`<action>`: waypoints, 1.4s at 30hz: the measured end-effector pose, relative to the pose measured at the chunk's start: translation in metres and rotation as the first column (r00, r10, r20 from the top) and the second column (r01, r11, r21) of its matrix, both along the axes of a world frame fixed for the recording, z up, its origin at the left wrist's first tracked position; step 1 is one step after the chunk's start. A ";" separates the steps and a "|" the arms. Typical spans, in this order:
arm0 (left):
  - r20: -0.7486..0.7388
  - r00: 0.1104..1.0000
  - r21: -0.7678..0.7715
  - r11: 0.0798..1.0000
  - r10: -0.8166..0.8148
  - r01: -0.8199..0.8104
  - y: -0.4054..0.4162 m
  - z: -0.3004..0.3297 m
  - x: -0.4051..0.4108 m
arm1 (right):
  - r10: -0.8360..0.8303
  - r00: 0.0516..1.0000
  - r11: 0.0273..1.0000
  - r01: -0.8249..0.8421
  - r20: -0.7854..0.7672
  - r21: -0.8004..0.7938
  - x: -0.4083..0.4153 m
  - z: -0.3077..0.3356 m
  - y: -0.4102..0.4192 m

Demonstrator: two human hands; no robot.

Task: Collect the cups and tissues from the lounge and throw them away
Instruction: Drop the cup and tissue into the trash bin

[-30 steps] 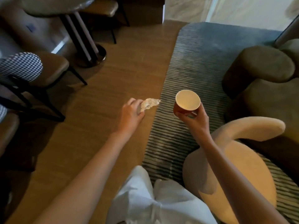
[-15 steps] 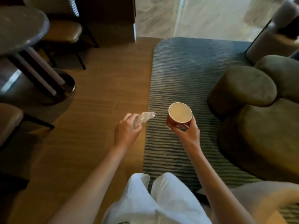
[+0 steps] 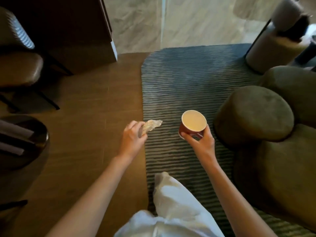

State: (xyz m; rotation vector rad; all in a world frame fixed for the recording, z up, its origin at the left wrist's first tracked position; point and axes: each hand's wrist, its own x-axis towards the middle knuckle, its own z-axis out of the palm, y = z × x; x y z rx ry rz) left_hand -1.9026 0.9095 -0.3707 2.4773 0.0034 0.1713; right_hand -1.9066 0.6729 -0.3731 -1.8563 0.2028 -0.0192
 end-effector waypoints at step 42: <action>-0.026 0.896 0.024 0.896 -0.443 0.443 -0.334 0.020 1.192 | -0.400 0.902 0.913 0.408 0.165 -0.020 1.086 0.015 -0.301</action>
